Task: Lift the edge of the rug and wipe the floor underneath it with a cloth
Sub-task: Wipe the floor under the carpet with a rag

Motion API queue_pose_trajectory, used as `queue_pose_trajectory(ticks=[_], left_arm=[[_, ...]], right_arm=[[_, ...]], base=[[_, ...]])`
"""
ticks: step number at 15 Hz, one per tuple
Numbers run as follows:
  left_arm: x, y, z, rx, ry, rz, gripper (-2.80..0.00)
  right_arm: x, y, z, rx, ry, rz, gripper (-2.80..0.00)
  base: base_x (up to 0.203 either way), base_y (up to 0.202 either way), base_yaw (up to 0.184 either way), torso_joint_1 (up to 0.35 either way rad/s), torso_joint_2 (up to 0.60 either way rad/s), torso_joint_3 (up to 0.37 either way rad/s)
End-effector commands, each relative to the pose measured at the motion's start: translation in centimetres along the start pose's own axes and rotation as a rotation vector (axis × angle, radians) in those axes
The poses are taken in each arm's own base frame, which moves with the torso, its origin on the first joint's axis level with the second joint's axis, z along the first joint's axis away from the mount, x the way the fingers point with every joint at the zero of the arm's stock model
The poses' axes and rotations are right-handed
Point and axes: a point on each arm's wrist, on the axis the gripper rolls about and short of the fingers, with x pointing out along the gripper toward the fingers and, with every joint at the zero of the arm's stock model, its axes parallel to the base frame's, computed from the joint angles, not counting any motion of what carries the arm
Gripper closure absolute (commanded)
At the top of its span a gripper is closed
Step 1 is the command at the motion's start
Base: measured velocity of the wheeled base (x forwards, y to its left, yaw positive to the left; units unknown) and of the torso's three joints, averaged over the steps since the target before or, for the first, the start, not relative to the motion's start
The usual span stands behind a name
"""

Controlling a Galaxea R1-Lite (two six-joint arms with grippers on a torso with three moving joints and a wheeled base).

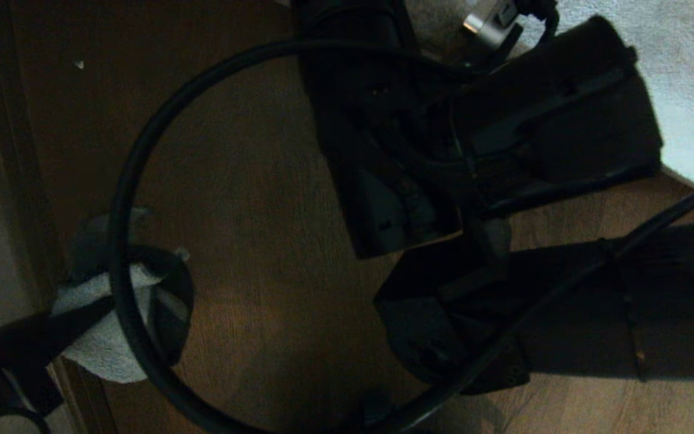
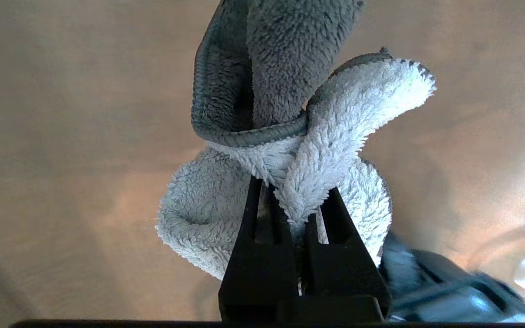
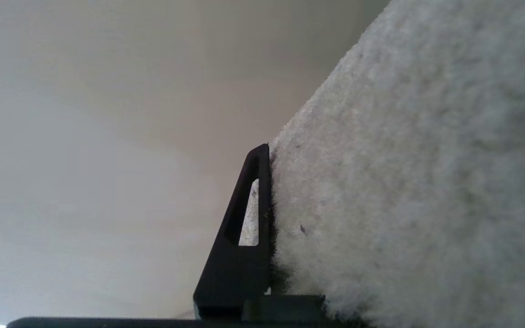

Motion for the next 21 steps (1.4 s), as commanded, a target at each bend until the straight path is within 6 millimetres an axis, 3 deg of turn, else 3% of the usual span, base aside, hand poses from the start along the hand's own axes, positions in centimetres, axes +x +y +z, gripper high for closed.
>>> queue_pose_trajectory(ticks=[1, 8, 12, 21], left_arm=[[1.0, -0.2, 0.0, -0.003, 0.036, -0.029, 0.00], [5.9, -0.3, -0.3, -0.013, 0.069, -0.069, 0.00], [9.4, -1.9, -0.3, -0.043, 0.049, -0.125, 0.00], [19.6, -5.4, 2.5, -0.148, -0.116, -0.145, 0.00]], right_arm=[[0.6, 1.0, 0.7, 0.032, -0.058, 0.058, 0.00], [0.6, 0.6, 0.5, 0.007, -0.044, 0.069, 0.00], [0.5, 0.1, 0.4, -0.003, -0.040, 0.061, 0.00], [1.0, -0.9, 1.7, -0.071, -0.066, 0.052, 0.00]], base=[[0.000, 0.000, 0.000, 0.000, 0.00, 0.000], [0.000, 0.000, 0.000, 0.000, 0.00, 0.000], [0.000, 0.000, 0.000, 0.000, 0.00, 0.000], [0.000, 0.000, 0.000, 0.000, 0.00, 0.000]])
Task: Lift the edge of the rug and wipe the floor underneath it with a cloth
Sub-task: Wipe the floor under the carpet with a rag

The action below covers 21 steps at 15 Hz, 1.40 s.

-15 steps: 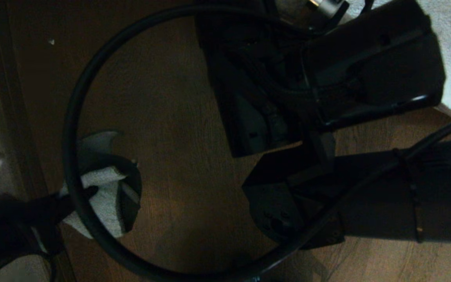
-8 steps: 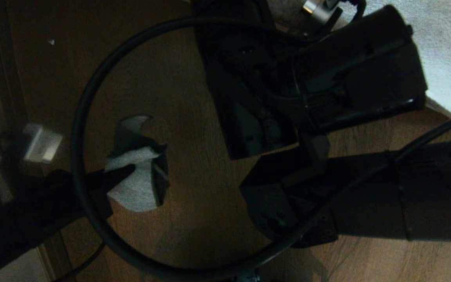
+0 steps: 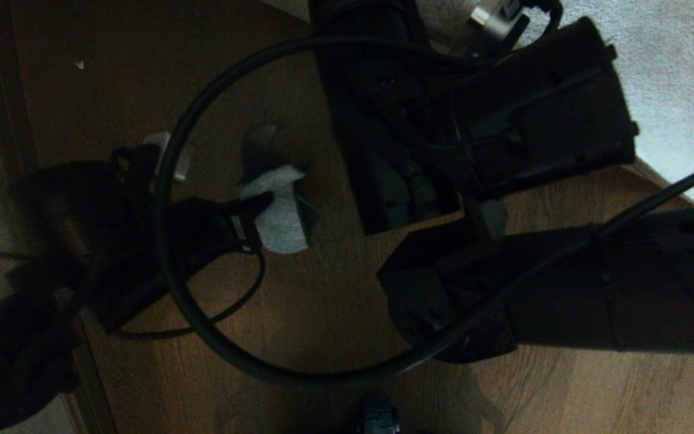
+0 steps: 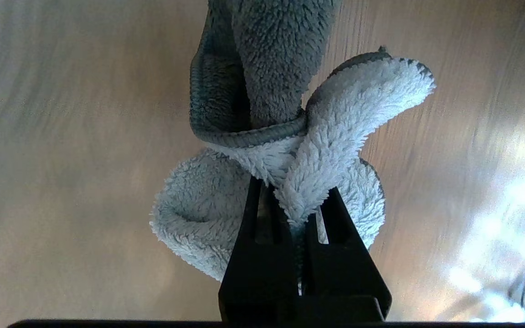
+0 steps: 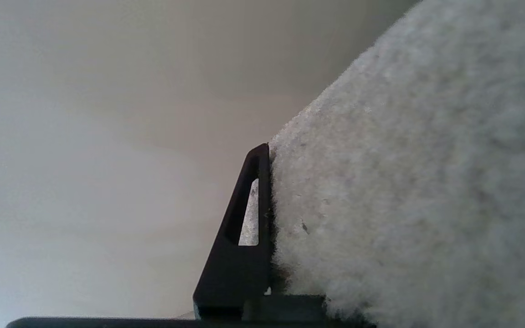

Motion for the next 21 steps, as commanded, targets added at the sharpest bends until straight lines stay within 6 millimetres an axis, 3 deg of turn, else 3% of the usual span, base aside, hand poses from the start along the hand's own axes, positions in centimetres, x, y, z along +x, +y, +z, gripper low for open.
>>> queue_pose_trajectory(ticks=[1, 4, 12, 21], left_arm=[[3.5, -0.2, -1.0, -0.032, 0.008, 0.015, 0.00], [6.0, -0.4, -0.8, -0.057, -0.027, 0.029, 0.00], [8.9, 0.1, -0.3, -0.122, -0.162, 0.079, 0.00], [11.6, 3.0, 2.6, -0.111, -0.340, 0.121, 0.00]], right_arm=[[0.2, 0.4, 0.8, 0.010, -0.045, 0.033, 0.00], [0.2, 0.3, 0.8, 0.005, -0.046, 0.032, 0.00], [0.3, -0.1, 1.0, -0.005, -0.051, 0.028, 0.00], [0.2, -0.2, 0.9, -0.005, -0.048, 0.024, 0.00]], base=[[0.000, 0.000, 0.000, 0.000, 0.00, 0.000], [0.000, 0.000, 0.000, 0.000, 0.00, 0.000], [0.000, 0.000, 0.000, 0.000, 0.00, 0.000], [0.000, 0.000, 0.000, 0.000, 0.00, 0.000]])
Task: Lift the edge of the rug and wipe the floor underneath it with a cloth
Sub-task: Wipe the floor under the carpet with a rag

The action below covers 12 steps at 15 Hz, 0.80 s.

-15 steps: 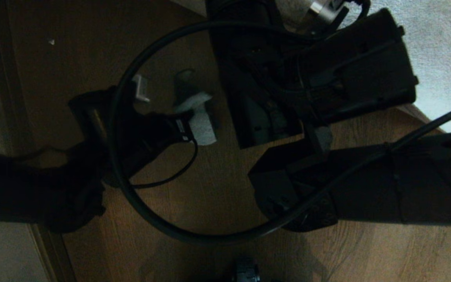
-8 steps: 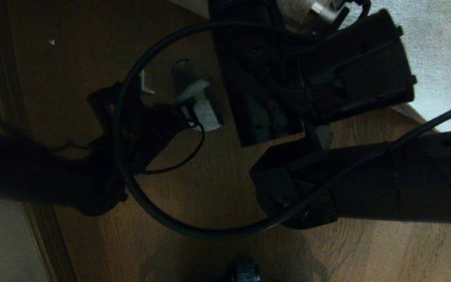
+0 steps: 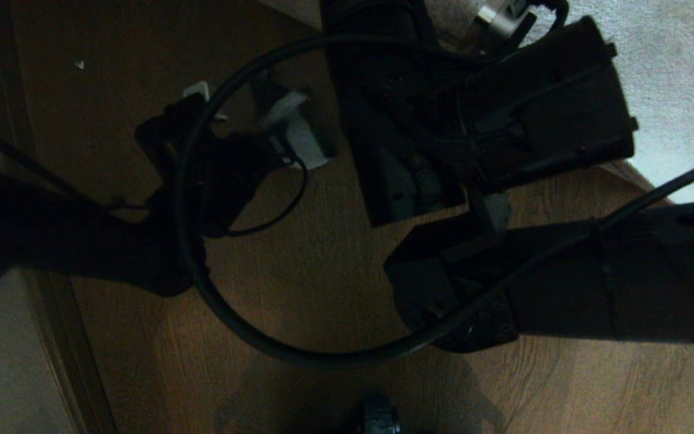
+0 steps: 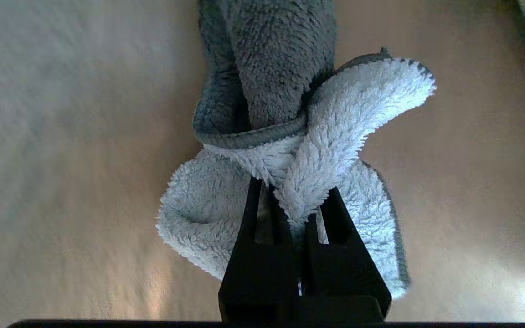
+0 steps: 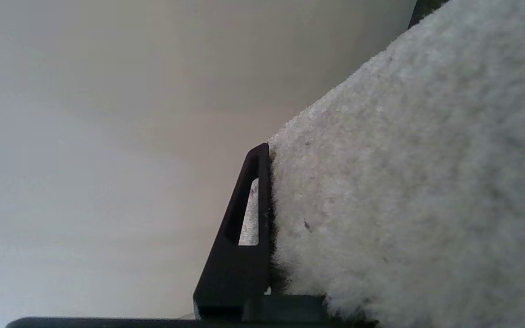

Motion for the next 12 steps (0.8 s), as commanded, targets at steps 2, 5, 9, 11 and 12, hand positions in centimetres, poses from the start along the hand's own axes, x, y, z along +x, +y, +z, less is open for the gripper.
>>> queue_pose_trajectory(ticks=[2, 5, 9, 11, 12], left_arm=[[0.8, 1.6, 0.6, 0.009, -0.038, 0.035, 0.00], [1.2, 3.3, 1.9, 0.023, -0.079, 0.070, 0.00], [1.3, 4.8, 3.2, 0.035, -0.114, 0.104, 0.00], [1.1, 5.6, 4.1, 0.044, -0.133, 0.120, 0.00], [1.0, 5.9, 4.6, 0.048, -0.145, 0.125, 0.00]], right_arm=[[-0.1, 0.2, 0.3, 0.018, -0.033, 0.027, 0.00], [-0.1, 0.2, 0.2, 0.017, -0.032, 0.026, 0.00], [-0.2, 0.0, 0.1, 0.016, -0.030, 0.024, 0.00], [-0.2, 0.0, 0.1, 0.016, -0.030, 0.024, 0.00], [-0.1, 0.1, 0.1, 0.015, -0.031, 0.024, 0.00]], base=[[0.000, 0.000, 0.000, 0.000, 0.00, 0.000], [0.000, 0.000, 0.000, 0.000, 0.00, 0.000], [0.000, 0.000, 0.000, 0.000, 0.00, 0.000], [0.000, 0.000, 0.000, 0.000, 0.00, 0.000], [0.000, 0.000, 0.000, 0.000, 0.00, 0.000]])
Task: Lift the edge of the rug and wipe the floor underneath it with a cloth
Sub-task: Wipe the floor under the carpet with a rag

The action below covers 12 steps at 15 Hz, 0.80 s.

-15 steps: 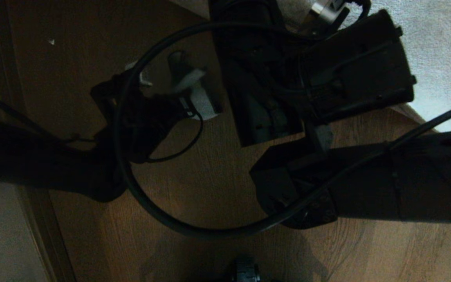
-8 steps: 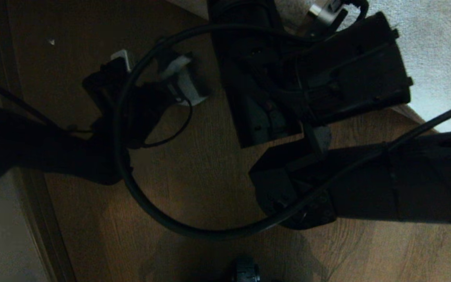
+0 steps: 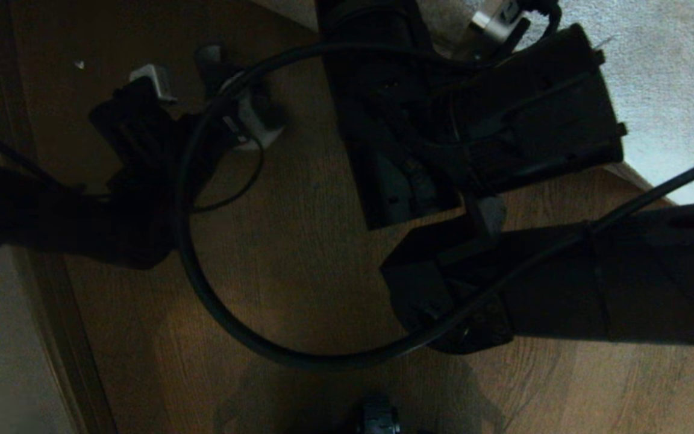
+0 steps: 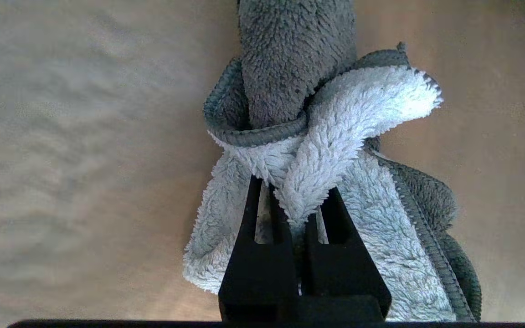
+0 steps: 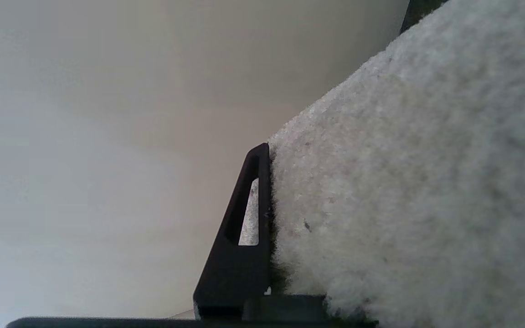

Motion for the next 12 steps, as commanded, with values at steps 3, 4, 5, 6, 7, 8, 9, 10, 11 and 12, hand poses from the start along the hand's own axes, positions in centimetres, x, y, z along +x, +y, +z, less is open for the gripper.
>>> queue_pose_trajectory(ticks=[3, 4, 5, 6, 7, 8, 9, 10, 11, 12], left_arm=[[-0.4, 1.4, 2.5, 0.014, -0.061, 0.037, 0.00], [-0.6, 1.7, 2.9, 0.017, -0.065, 0.048, 0.00], [-1.0, 2.1, 3.0, 0.022, -0.058, 0.059, 0.00], [-1.6, 2.4, 3.0, 0.029, -0.044, 0.069, 0.00], [-2.3, 2.6, 2.8, 0.033, -0.024, 0.077, 0.00], [-3.2, 2.7, 2.6, 0.036, 0.001, 0.086, 0.00], [-4.2, 2.9, 2.3, 0.039, 0.030, 0.096, 0.00], [-5.3, 2.9, 2.0, 0.041, 0.060, 0.104, 0.00], [-6.3, 3.0, 1.6, 0.041, 0.076, 0.106, 0.00], [-7.3, 3.1, 1.1, 0.039, 0.079, 0.101, 0.00]], right_arm=[[0.0, 0.3, 0.4, 0.016, -0.036, 0.029, 0.00], [0.0, 0.3, 0.4, 0.016, -0.035, 0.028, 0.00], [0.0, 0.3, 0.4, 0.016, -0.035, 0.028, 0.00], [0.0, 0.3, 0.4, 0.016, -0.035, 0.028, 0.00], [0.0, 0.3, 0.4, 0.016, -0.034, 0.029, 0.00], [0.0, 0.3, 0.4, 0.016, -0.035, 0.028, 0.00], [-0.1, 0.3, 0.3, 0.014, -0.034, 0.027, 0.00], [-0.1, 0.3, 0.3, 0.015, -0.034, 0.027, 0.00], [-0.1, 0.2, 0.3, 0.015, -0.031, 0.027, 0.00], [-0.2, 0.1, 0.1, 0.015, -0.029, 0.025, 0.00]], base=[[0.000, 0.000, 0.000, 0.000, 0.00, 0.000], [0.000, 0.000, 0.000, 0.000, 0.00, 0.000], [0.000, 0.000, 0.000, 0.000, 0.00, 0.000], [0.000, 0.000, 0.000, 0.000, 0.00, 0.000], [0.000, 0.000, 0.000, 0.000, 0.00, 0.000], [0.000, 0.000, 0.000, 0.000, 0.00, 0.000], [0.000, 0.000, 0.000, 0.000, 0.00, 0.000], [0.000, 0.000, 0.000, 0.000, 0.00, 0.000], [0.000, 0.000, 0.000, 0.000, 0.00, 0.000], [0.000, 0.000, 0.000, 0.000, 0.00, 0.000]])
